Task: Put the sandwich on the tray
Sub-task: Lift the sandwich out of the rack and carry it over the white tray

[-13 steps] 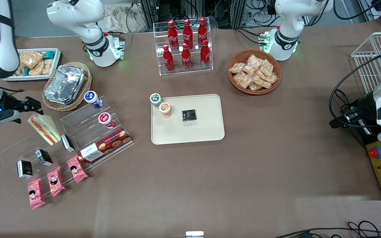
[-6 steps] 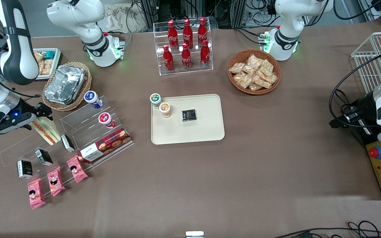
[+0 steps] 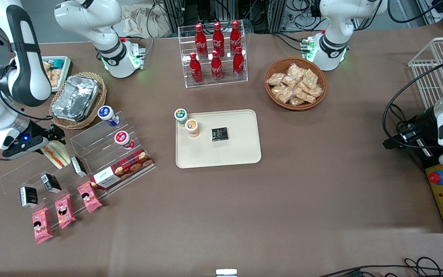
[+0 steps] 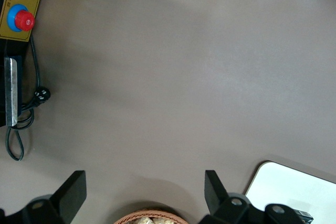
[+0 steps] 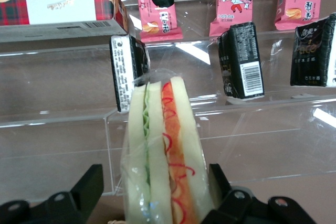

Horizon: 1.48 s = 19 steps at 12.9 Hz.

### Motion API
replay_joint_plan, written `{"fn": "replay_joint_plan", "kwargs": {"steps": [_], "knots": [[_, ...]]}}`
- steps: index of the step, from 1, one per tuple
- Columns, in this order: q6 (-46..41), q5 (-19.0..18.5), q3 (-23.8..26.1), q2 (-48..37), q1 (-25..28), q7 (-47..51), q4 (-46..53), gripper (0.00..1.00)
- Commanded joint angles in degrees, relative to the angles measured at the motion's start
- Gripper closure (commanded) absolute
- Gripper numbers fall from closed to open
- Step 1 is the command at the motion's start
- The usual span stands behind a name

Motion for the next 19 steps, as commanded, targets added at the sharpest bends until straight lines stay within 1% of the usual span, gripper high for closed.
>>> {"fn": "replay_joint_plan", "kwargs": {"steps": [1, 3, 4, 5, 8, 10, 12, 13, 15, 17, 19], "knots": [[2.86, 1.73, -0.11, 0.68, -0.47, -4.92, -0.52, 0.47], [3.21, 1.73, -0.11, 0.95, -0.47, -6.08, -0.43, 0.92], [3.13, 1.73, -0.11, 0.95, -0.47, -6.17, -0.34, 0.98], [2.69, 1.73, -0.19, 0.6, -0.47, -7.12, -0.25, 1.0], [0.15, 1.64, -0.02, -1.76, -0.03, -15.11, 1.76, 1.0], [-9.56, 1.64, 1.64, -3.53, 0.41, -15.48, 7.44, 1.0], [-22.04, 1.64, 5.67, -3.27, 1.37, -14.78, 16.23, 1.0], [-24.53, 1.64, 7.96, -3.36, 2.34, -14.78, 18.71, 1.0], [-25.0, 1.56, 13.31, -3.09, 4.35, -14.88, 21.62, 1.0], [-23.78, 1.82, 18.68, -2.39, 6.2, -14.87, 22.07, 1.0], [-21.06, 0.86, 22.73, -1.52, 10.14, -16.09, 22.07, 1.0]]}}
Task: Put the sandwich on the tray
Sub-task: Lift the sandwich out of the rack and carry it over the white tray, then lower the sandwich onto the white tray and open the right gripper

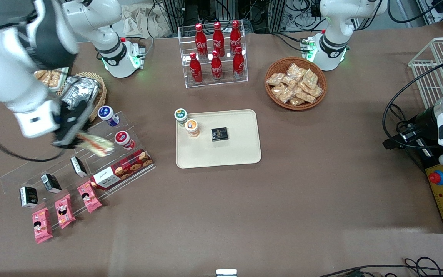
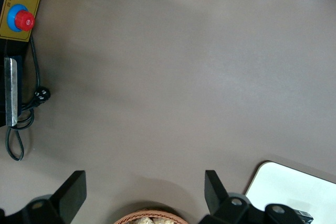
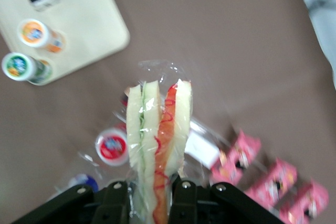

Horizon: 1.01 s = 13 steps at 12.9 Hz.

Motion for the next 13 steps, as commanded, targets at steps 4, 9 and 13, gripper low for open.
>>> {"fn": "replay_joint_plan", "kwargs": {"steps": [4, 9, 13], "knots": [[6.26, -1.41, 3.74, 7.27, 14.9, -6.52, 3.34, 1.0], [17.85, -1.67, 3.65, 22.72, 25.19, -1.77, 4.39, 1.0], [19.98, -7.89, 3.56, 34.76, 26.62, -1.69, 12.63, 1.0]]}}
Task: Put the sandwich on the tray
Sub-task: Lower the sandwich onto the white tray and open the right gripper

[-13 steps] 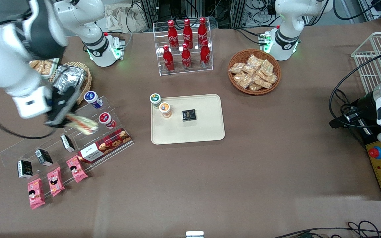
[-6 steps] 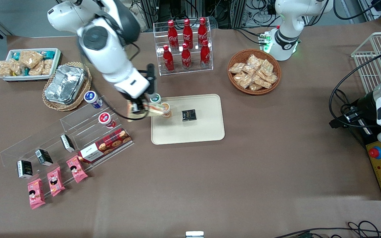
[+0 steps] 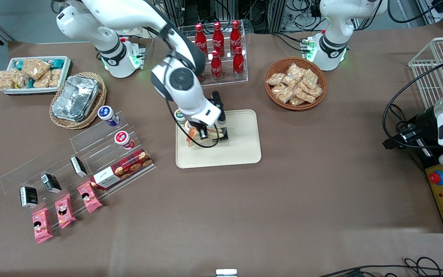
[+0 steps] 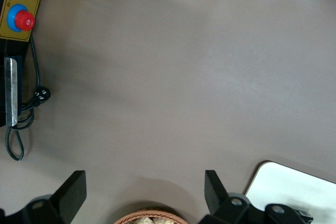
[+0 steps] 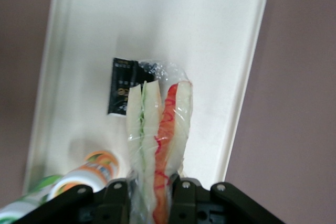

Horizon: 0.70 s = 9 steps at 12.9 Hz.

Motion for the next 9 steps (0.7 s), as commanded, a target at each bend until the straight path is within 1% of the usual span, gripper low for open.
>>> {"fn": "replay_joint_plan", "kwargs": {"steps": [1, 3, 6, 8, 9], "knots": [[-0.93, -3.67, -0.57, 8.28, -0.22, 0.46, 10.05, 1.0], [0.55, -3.84, -0.65, 10.13, -0.22, 2.29, 10.42, 1.0], [5.29, -3.93, -0.57, 13.56, 0.05, 6.07, 10.42, 1.0], [5.84, -3.93, -0.65, 13.57, 1.89, 10.9, 10.33, 1.0], [5.84, -3.93, -0.57, 13.66, 2.41, 11.62, 10.33, 1.0]]}}
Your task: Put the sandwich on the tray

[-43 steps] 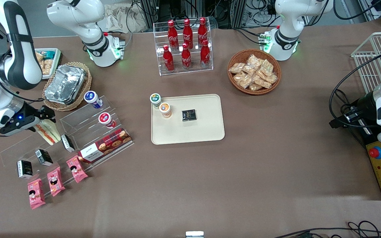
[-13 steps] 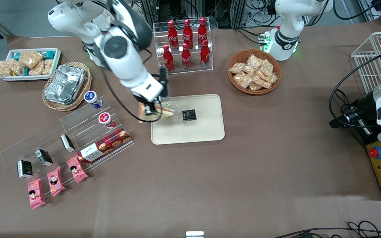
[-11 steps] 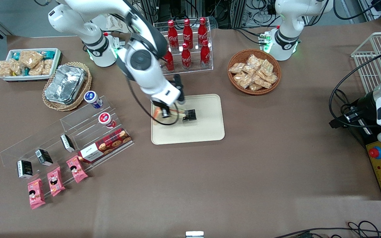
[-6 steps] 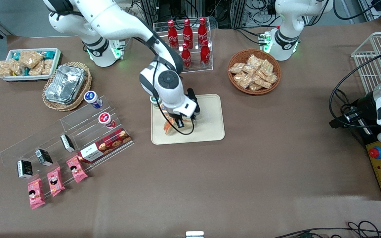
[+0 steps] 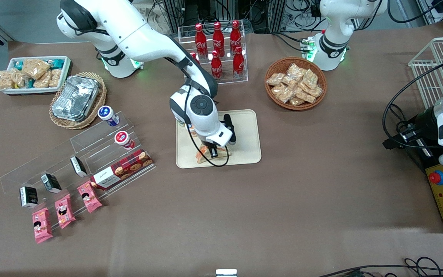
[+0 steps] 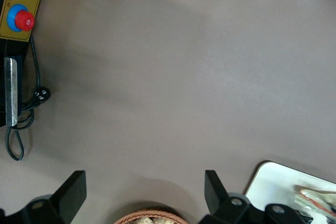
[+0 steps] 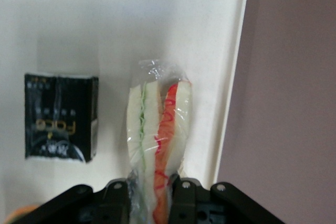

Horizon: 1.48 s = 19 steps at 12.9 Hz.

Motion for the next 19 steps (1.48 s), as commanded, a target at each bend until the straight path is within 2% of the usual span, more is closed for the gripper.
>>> {"fn": "replay_joint_plan", "kwargs": {"steps": [1, 2, 6, 9, 11, 14, 16, 19], "knots": [[0.27, -1.27, -0.13, 1.29, 1.99, 4.14, 1.78, 0.93], [0.44, -1.36, -0.31, 1.72, 1.73, 4.15, 1.78, 0.01], [-1.48, -1.09, -0.57, -0.45, 0.16, 5.1, 1.52, 0.01], [-12.18, -1.09, -2.85, -7.21, -0.11, 10.9, 1.69, 0.01], [-17.47, -1.09, -5.66, -11.35, -0.11, 11.0, 1.78, 0.01], [-23.88, -0.48, -12.42, -16.62, -0.2, 11.96, 1.87, 0.01], [-30.28, -0.91, -14.54, -21.36, -0.38, 17.56, 1.96, 0.01], [-41.28, -1.27, -14.11, -27.96, -4.67, 28.21, 1.79, 0.01]]}}
